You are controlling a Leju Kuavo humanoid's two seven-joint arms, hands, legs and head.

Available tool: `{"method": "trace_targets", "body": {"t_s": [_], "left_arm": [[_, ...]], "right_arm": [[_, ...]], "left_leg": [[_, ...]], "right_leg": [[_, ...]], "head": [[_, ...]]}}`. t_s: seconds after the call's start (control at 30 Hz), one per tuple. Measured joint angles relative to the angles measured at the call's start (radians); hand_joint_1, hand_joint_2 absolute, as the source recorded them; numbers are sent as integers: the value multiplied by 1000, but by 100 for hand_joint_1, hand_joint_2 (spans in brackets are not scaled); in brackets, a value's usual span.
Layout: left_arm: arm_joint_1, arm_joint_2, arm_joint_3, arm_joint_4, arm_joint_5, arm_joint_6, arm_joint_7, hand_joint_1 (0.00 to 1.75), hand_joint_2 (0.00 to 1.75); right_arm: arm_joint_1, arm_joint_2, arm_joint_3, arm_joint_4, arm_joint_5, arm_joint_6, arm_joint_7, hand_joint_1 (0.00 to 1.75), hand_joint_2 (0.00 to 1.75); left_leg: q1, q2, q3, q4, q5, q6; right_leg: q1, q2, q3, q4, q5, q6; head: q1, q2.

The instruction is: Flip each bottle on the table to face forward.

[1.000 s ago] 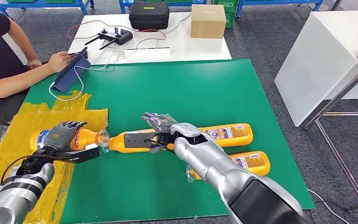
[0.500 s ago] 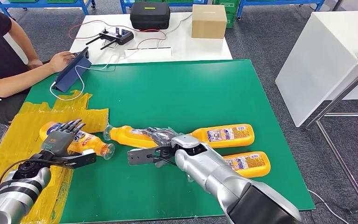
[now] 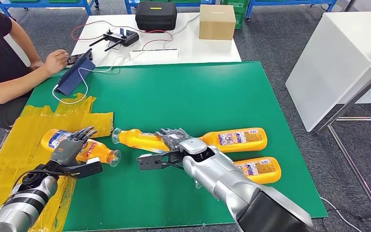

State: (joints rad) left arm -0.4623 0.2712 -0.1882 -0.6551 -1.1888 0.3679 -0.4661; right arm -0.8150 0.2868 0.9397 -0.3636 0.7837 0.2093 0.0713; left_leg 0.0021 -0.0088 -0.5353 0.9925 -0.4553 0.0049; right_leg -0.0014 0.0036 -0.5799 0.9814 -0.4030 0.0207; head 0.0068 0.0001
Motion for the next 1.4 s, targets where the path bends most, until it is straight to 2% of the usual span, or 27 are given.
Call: {"method": "trace_targets", "body": {"t_s": [0.13,0.2,0.6,0.9,0.97,1.03,1.13,1.2,1.4], "left_arm": [[36,-30,47,-67,167,-74,-96,0,175],[52,-43,68,-104,204,-96,-115,0,175],[78,-77,110,-182,223,-113,-124,0,175],[81,-101,129,-249,356,-235,-161,0,175],[84,-106,133,-262,394,-268,-166,0,175],[95,-112,147,-282,482,-342,-174,0,175],[141,-121,197,-345,704,-532,-170,0,175],[182,-127,236,-403,801,-609,-153,0,175],[280,-144,288,-538,823,-618,-116,0,175]], "right_arm": [[2,-8,2,13,4,-3,18,173,175],[1,-11,1,18,5,-4,22,173,175],[-1,-14,1,26,6,-7,25,173,175],[1,-15,-4,31,20,-16,38,175,175],[4,-15,-11,32,17,-51,31,175,175],[12,-16,-30,31,-3,-134,-5,175,175],[31,-20,-94,2,-62,-325,-129,175,175],[44,-23,-153,-61,-93,-414,-201,175,175],[116,-32,-267,-328,-93,-445,-239,175,175]], "left_leg": [[0,1,-2,0,0,0],[-1,3,-2,0,0,1],[0,3,-5,0,0,0],[0,3,-5,0,0,1],[0,3,-6,0,0,1],[0,3,-7,0,0,1],[0,6,-11,1,0,1],[0,8,-14,1,0,1],[1,6,-19,1,0,0]], "right_leg": [[0,1,-1,0,0,0],[0,1,-2,-1,1,1],[0,2,-6,0,1,1],[0,2,-6,-1,1,1],[0,2,-6,-1,1,1],[0,2,-6,0,1,1],[0,4,-12,0,2,-1],[0,7,-15,0,4,-2],[1,7,-21,0,3,-2]], "head": [[0,0],[0,0],[0,0],[0,0],[0,0],[0,0],[0,0],[0,0],[0,0]]}}
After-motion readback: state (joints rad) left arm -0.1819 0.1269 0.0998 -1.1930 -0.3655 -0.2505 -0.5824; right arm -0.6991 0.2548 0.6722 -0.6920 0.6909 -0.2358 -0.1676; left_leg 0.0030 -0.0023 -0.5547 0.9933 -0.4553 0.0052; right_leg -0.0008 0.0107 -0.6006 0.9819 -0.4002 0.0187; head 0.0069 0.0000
